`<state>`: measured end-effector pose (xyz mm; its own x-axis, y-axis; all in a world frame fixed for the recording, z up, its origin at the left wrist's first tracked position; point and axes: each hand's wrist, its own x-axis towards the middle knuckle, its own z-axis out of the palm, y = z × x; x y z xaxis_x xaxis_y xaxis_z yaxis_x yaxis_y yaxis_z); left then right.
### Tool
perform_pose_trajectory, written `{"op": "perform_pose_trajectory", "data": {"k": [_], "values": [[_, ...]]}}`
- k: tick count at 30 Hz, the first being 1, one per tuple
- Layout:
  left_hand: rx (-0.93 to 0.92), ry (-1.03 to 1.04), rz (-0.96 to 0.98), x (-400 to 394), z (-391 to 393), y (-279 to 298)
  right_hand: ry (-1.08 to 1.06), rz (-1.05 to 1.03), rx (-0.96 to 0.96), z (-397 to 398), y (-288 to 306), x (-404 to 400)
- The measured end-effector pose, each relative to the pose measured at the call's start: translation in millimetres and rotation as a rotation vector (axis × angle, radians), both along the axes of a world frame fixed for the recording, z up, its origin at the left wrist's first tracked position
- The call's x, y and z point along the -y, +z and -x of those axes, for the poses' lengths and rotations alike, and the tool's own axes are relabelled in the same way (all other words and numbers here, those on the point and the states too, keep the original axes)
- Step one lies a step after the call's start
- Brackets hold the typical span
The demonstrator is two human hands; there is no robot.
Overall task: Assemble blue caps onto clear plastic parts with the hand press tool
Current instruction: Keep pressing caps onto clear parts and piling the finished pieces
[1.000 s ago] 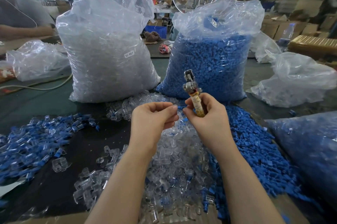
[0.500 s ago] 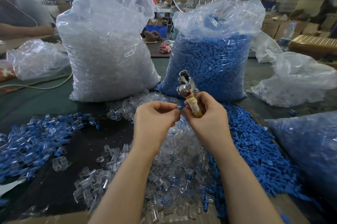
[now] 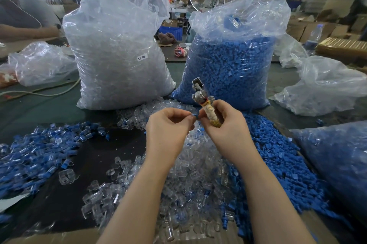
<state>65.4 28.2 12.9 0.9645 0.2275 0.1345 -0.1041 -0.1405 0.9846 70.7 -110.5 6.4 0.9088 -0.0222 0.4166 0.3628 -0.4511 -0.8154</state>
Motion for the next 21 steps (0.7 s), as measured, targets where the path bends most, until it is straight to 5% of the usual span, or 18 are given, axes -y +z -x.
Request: {"op": "perform_pose_trajectory", "data": {"k": [12,21], "values": [[0.07,-0.035,0.265,-4,-1,6,0.147,0.08,-0.239,3,-2,18],[0.06,-0.027,0.137,2,0,3,0.023,-0.041,-0.031,1,3,-3]]}}
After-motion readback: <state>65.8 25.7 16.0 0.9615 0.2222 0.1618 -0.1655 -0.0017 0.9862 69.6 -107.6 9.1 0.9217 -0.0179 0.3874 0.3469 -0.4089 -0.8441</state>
